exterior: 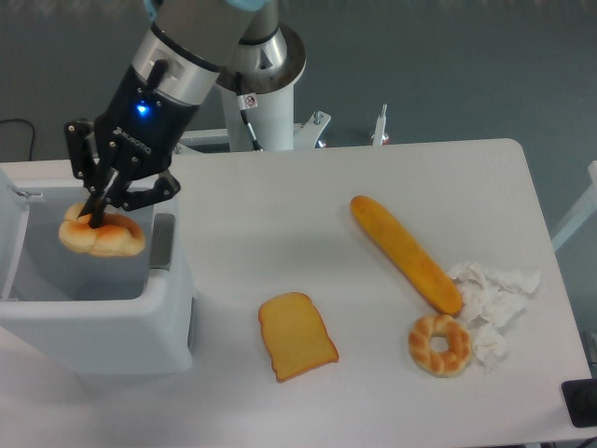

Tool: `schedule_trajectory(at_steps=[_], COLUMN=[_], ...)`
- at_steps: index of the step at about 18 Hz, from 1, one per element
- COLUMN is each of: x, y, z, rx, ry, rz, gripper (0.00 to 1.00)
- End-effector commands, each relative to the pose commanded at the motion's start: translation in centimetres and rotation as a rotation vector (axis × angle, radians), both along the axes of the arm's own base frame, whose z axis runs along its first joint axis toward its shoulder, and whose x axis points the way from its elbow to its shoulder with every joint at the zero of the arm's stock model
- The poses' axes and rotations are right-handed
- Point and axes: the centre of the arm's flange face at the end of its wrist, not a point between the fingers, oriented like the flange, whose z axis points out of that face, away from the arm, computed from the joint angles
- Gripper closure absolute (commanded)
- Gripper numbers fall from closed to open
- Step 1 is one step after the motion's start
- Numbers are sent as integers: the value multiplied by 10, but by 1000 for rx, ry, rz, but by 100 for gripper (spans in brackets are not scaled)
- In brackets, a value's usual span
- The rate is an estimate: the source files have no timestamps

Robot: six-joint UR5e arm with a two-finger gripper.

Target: Place the round bread in the trash can

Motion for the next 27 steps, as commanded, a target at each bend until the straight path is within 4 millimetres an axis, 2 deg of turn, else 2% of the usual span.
schedule_trajectory(at_steps=[10,11,12,14,15,21,24,27], x=[9,9,9,8,8,7,8,7], y=[7,7,7,8,8,9,8,8], z=[-10,-10,-10,-11,-11,-13,-11,-9], rx=[-18,-19,-16,-16,-13,-15,-13,-8], ry=[-9,-9,-4,-4,0,-2,0,5], rz=[-16,-17,-21,-22,-24,-24,-24,-24], gripper=[77,75,67,64,54,51,42,42])
